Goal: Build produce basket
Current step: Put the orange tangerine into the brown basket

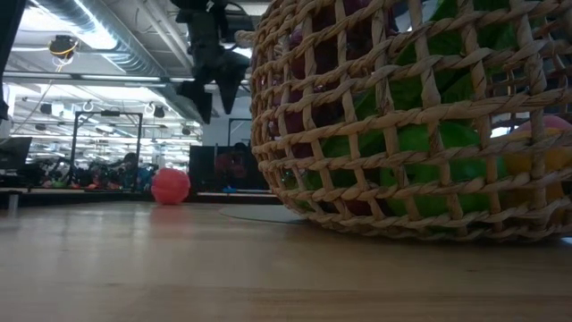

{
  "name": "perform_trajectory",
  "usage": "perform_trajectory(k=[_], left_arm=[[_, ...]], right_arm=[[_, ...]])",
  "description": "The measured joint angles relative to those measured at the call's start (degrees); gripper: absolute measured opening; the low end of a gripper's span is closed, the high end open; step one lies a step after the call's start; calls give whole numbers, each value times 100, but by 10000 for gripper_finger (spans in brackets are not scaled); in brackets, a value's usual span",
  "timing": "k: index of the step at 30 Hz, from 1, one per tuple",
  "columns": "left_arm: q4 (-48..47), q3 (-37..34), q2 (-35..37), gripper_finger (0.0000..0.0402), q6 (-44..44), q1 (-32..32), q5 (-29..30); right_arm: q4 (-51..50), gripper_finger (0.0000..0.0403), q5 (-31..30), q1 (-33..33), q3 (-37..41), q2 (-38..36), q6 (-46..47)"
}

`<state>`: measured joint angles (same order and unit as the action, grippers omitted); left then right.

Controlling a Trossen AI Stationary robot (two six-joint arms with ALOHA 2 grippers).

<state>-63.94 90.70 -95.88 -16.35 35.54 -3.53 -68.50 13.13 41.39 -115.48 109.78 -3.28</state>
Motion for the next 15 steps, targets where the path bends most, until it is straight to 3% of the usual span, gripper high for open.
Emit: perform_trajectory(k=[11,15], left_arm=[[-355,0,0,308,-231,139,231],[-301,-260,7,331,-300,181,249]], right_arm=[[4,147,0,1,0,0,-3],[10,147,1,2,0,0,-3]])
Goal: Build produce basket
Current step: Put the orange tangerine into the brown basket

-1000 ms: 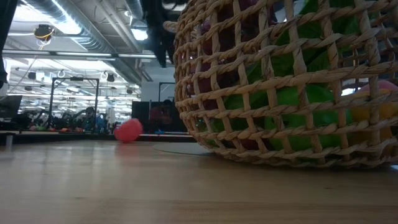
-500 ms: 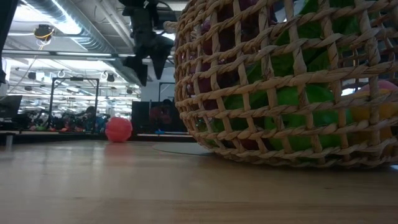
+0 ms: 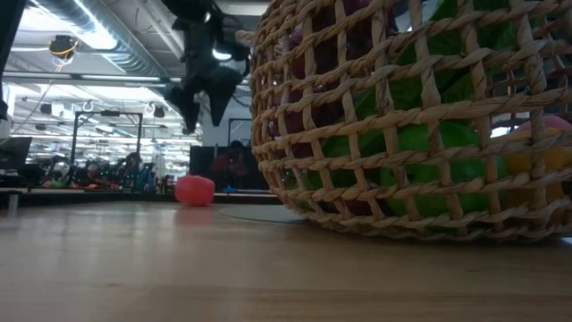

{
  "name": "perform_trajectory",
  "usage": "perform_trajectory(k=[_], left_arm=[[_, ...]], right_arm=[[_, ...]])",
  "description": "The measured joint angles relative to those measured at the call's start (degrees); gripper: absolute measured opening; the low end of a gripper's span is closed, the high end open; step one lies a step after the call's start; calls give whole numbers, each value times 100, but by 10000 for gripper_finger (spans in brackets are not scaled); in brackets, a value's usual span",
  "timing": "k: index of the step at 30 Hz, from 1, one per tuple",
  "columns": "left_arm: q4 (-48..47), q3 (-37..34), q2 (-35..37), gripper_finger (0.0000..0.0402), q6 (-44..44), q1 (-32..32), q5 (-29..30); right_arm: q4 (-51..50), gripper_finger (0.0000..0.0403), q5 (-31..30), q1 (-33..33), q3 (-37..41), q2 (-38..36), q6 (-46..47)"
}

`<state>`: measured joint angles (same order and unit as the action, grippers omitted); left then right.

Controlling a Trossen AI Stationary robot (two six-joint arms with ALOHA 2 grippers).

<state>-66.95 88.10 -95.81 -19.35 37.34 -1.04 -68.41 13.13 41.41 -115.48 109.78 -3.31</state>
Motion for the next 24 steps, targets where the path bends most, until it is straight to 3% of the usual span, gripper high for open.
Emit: perform_trajectory(k=[9,14,24], left_arm=[[1125,-1024,0,396,382,177,35],[1887,-1563,-2,398,641,229,-53],[2510,-2062,-2,399,1512,229,501]], right_arm=[[5,147,-1,-2,0,0,7],[7,147,-1,-1,0,0,5],[7,147,0,-1,0,0,-2]])
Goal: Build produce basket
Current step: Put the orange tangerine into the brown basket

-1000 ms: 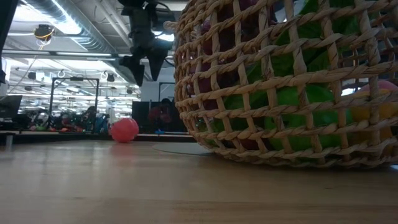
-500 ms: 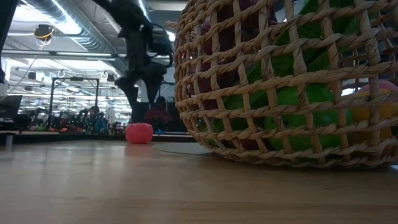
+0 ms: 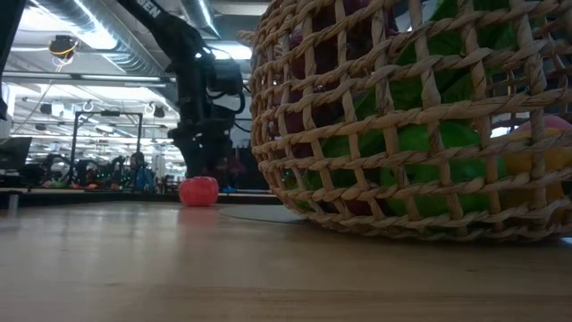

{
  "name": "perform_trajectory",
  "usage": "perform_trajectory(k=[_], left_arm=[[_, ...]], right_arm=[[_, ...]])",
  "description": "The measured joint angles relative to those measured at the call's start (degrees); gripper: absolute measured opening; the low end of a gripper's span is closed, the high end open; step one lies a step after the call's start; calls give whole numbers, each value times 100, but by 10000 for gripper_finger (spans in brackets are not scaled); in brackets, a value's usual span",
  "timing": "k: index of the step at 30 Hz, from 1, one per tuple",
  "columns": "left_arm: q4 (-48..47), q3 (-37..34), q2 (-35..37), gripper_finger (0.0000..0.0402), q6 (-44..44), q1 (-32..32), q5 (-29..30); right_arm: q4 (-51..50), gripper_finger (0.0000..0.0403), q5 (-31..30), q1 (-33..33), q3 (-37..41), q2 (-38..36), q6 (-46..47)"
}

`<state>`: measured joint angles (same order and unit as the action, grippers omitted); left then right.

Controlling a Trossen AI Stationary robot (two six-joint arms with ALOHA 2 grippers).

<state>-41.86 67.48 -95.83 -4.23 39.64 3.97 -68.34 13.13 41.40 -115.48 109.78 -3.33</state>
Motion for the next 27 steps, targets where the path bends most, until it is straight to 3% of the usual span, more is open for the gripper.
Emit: perform_trajectory(k=[7,16,27], left_arm=[[546,-343,0,398,442,24,106],[595,-388,-89,399,591,168,94],[641,-391,-671,399,574,210,-415]], right_arm=[[0,147,-1,1,0,0,4],[0,147,-1,-1,0,0,4],[0,147,-1,0,0,0,9]])
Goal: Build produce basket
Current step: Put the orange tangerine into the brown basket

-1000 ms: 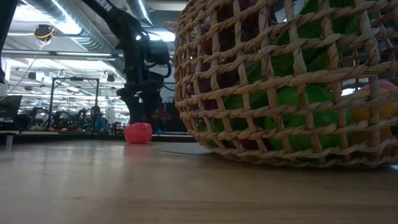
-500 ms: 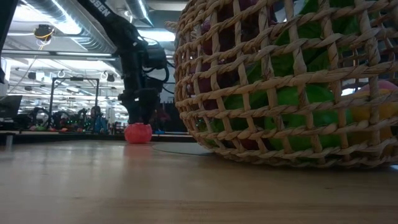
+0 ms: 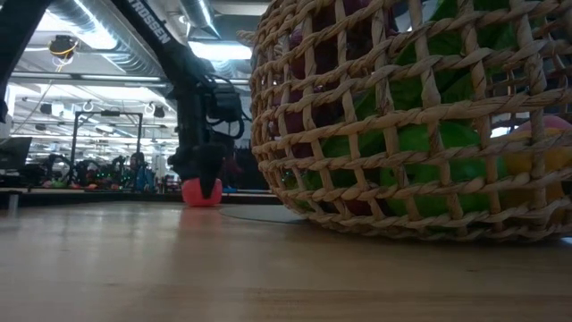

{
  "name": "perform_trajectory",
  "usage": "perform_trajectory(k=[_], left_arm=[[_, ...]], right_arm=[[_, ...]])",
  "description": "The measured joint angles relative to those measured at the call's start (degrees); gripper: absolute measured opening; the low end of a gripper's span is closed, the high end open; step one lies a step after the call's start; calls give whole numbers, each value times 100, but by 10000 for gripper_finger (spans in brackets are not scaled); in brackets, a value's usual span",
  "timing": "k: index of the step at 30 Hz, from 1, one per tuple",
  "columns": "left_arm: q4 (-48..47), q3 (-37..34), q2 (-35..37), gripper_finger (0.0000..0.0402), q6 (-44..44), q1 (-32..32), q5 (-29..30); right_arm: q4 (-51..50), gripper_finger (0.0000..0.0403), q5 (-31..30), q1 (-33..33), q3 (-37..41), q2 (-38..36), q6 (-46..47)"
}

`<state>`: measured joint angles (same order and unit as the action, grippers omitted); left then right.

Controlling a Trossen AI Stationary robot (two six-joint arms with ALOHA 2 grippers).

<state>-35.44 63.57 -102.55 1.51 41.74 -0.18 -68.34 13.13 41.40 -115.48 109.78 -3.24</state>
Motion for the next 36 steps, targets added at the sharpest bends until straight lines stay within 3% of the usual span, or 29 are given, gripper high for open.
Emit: perform_trajectory(k=[13,27,36], left_arm=[[20,0,-32,327,-282,-60,-103],[-114,2,-30,330,-98,-75,-236],[-172,7,17,326,-426,-127,-23]], right_arm=[[0,147,0,-1,0,0,-9],[0,147,0,-2,0,0,-4],[-2,147,0,-2,0,0,-9]])
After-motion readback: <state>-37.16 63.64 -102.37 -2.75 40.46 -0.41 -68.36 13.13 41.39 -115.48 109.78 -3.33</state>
